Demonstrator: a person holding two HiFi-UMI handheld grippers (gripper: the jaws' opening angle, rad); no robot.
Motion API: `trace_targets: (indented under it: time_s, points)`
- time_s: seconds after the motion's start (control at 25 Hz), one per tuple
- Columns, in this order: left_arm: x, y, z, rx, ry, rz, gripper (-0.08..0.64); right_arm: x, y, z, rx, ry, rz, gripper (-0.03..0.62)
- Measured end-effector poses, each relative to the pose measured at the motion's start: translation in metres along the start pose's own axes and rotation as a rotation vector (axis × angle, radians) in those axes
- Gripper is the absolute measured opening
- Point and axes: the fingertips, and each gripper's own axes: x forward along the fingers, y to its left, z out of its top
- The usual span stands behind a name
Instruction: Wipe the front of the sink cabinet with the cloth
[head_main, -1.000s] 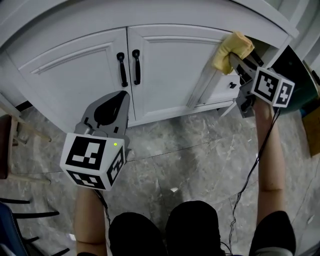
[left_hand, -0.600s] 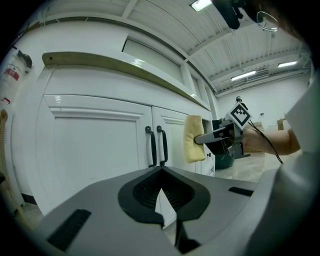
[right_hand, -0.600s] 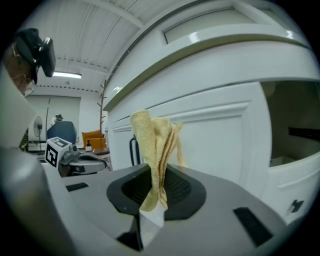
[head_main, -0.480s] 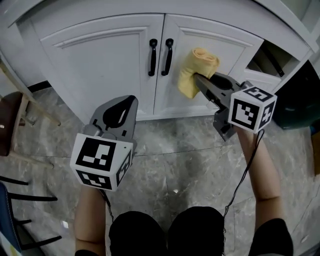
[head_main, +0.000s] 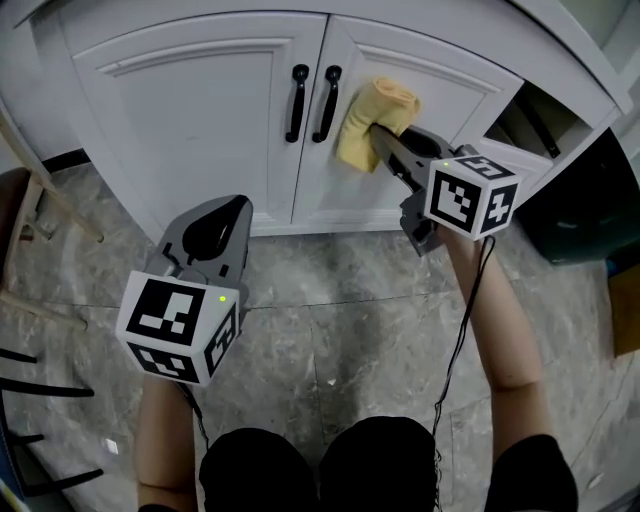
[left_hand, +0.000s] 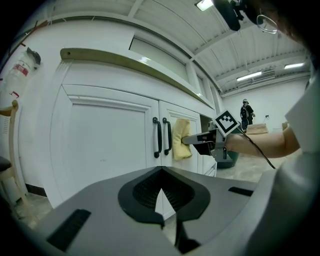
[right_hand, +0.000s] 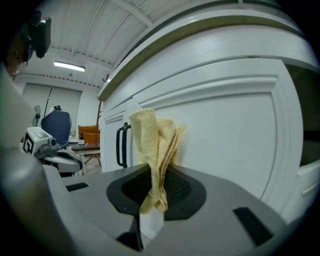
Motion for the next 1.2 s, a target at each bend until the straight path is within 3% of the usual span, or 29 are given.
trace_targets:
  time_s: [0.28, 0.56, 0.88, 1.04, 1.2]
  points:
    - [0.015, -0.023, 0.008, 0.027, -0.015, -0.043, 0.015, -0.043, -0.056, -0.001, -0.004, -0.012, -0.126, 0.064]
    - [0.034, -0.04, 0.001, -0.029, -0.007, -0.049, 0.017, -0.094, -0.121, -0.003, -0.004, -0.019, -0.278, 0.064]
    - [0.039, -0.053, -0.004, -0.025, 0.008, -0.06, 0.015, -0.127, -0.152, -0.015, -0.005, -0.011, -0.359, 0.064]
    - [0.033, -0.053, -0.012, -0.05, 0.0, -0.061, 0.015, -0.133, -0.14, -0.023, -0.022, -0.007, -0.336, 0.064]
    - [0.023, -0.045, -0.03, -0.039, 0.024, -0.042, 0.017, -0.115, -0.095, -0.05, -0.006, 0.031, -0.212, 0.064]
